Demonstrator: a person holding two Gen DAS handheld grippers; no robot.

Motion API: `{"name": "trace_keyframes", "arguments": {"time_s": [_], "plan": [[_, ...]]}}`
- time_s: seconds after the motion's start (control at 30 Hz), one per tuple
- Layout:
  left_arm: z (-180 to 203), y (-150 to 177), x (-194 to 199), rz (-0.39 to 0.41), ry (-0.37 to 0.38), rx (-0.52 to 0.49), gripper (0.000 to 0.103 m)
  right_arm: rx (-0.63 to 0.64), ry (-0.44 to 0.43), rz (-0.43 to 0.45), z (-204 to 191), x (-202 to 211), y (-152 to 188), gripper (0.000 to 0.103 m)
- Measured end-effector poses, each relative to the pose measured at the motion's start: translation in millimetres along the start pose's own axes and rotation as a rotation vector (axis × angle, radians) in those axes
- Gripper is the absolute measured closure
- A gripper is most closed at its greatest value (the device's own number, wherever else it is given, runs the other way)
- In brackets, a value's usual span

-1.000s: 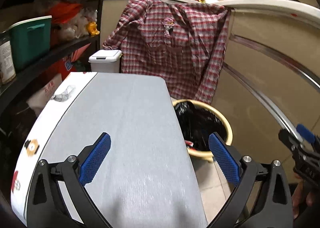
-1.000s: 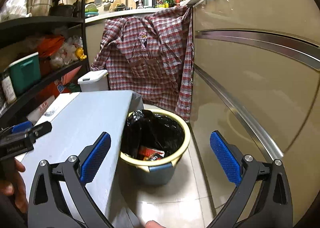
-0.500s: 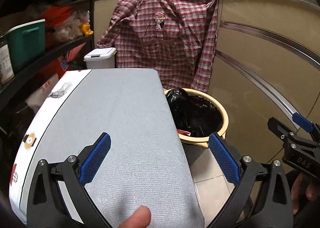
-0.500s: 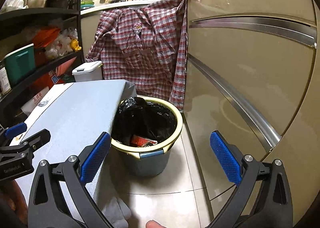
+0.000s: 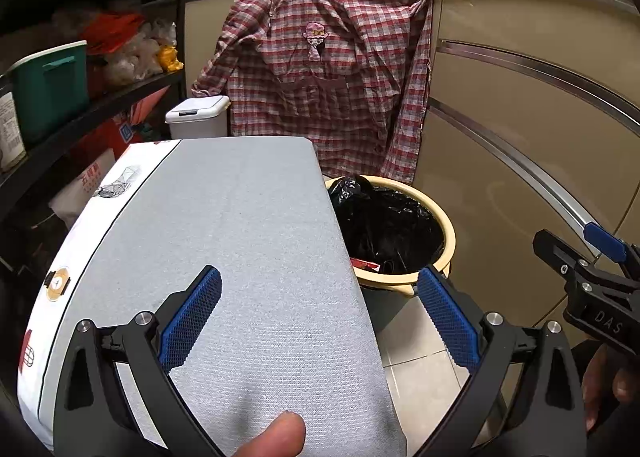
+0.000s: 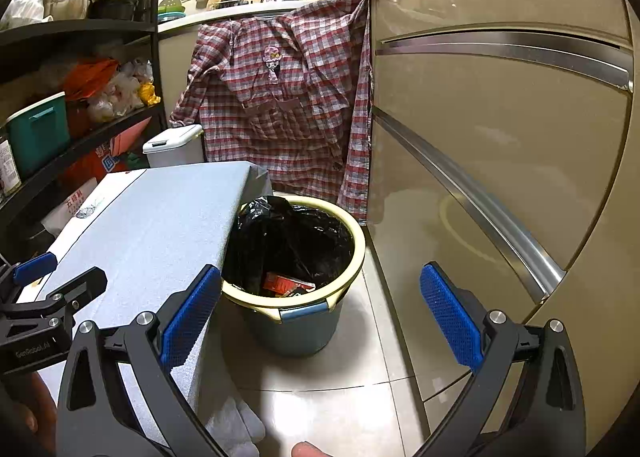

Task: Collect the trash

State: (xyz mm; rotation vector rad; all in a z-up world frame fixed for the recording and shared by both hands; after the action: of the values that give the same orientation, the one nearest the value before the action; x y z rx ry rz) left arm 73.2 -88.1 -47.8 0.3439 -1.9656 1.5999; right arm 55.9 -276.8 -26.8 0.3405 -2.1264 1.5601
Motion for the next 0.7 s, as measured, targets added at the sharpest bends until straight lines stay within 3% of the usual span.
{"name": "trace_keyframes", "arguments": {"time_s": [0.7], "plan": [[3.6,1.3,0.5,-0.002,0.003,0.0,0.008,-0.001,-0.001,0.002,2.5,-1.1,-4.5,0.005]]}}
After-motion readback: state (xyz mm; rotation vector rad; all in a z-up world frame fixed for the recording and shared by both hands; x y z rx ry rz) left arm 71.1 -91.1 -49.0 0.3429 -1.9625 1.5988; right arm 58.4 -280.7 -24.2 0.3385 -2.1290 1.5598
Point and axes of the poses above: each gripper's, at about its wrist camera, not at the fingertips, and x roughly against the way its jaws point, z to its right, y to its underside, the point moved 7 cm from there along -x, roughly the way its jaws point, and after that the axes turned 14 degrees about -x, right-handed, at the moved point
